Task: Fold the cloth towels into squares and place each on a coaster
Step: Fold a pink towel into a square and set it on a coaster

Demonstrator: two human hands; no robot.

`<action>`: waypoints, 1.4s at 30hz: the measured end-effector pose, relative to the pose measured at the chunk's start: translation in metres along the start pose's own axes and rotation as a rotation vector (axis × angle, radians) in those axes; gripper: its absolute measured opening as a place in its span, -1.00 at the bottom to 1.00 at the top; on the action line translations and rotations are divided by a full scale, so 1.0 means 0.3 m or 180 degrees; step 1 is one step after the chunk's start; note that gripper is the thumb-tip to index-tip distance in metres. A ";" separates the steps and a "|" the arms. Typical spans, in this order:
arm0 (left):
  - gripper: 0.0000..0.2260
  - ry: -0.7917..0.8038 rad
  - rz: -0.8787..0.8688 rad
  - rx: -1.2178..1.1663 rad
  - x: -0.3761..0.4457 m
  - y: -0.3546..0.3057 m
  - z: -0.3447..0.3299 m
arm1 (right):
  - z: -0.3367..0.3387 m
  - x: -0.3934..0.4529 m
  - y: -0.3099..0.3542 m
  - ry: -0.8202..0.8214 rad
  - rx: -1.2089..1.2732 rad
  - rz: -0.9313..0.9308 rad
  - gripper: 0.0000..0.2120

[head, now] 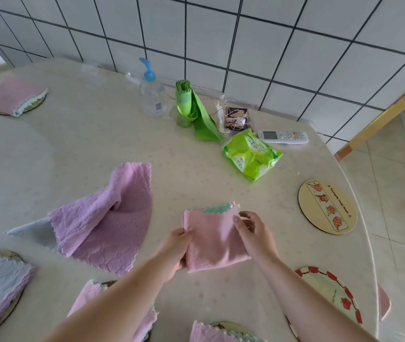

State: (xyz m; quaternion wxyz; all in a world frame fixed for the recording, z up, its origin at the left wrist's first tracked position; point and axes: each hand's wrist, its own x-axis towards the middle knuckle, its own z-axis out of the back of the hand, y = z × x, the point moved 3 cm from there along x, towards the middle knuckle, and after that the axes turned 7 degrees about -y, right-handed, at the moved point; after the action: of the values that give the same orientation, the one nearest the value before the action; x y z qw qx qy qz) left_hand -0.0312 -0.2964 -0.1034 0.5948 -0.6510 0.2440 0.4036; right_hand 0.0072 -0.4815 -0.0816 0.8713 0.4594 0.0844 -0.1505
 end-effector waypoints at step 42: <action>-0.56 -0.0634 -0.2322 0.1372 0.029 -0.030 0.036 | -0.028 0.092 -0.017 -0.0388 -0.0324 0.0405 -0.97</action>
State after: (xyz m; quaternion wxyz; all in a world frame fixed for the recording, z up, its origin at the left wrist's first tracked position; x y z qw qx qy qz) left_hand -0.0216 -0.2828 -0.1049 0.8414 -0.5135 0.0181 0.1676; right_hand 0.0313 -0.4823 -0.0983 0.9048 0.4090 0.0093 -0.1180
